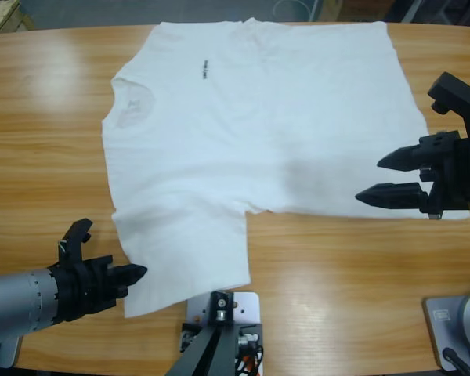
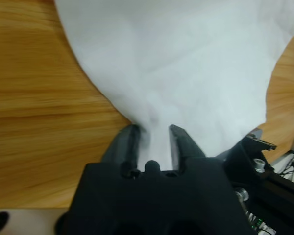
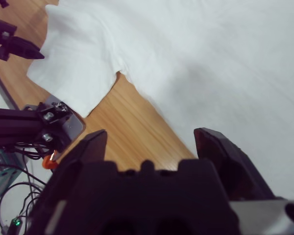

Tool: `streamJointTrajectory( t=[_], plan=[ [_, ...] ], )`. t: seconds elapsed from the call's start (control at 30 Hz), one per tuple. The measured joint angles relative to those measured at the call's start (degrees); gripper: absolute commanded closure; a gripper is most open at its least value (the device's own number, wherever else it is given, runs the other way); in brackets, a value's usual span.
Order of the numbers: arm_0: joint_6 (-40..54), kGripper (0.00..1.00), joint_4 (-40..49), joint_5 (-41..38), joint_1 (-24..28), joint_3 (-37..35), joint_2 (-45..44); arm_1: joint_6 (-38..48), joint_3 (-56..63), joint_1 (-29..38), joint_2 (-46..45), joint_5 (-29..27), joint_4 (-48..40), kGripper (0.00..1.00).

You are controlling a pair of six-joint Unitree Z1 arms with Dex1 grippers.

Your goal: Fold clothes

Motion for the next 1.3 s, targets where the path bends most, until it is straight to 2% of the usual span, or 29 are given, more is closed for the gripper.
streamJointTrajectory(
  t=[0.4,0.47,0.6,0.87,1.13,1.3],
  plan=[
    [2.16,1.000,-1.55,1.76,0.00,0.13,0.35,0.83,0.00,0.00,0.00,0.00,-0.23,0.244],
    [2.78,1.000,-1.62,2.65,0.00,0.13,-0.19,2.01,0.00,0.00,0.00,-0.33,-0.56,0.190],
    [5.64,1.000,-1.65,3.98,0.59,0.13,-2.70,3.87,0.00,-0.02,0.07,-1.83,-0.63,0.110],
    [11.84,1.000,-1.65,4.95,3.97,0.13,-9.51,5.26,-0.01,-2.36,1.26,-1.97,-0.60,0.110],
    [14.16,1.000,-1.54,4.95,5.91,0.13,-14.48,8.26,-1.93,-13.28,1.84,-1.24,2.75,0.078],
    [17.88,1.000,1.97,4.95,10.29,0.09,-20.82,11.87,-1.94,-22.48,4.51,9.12,3.01,0.078]
  ],
)
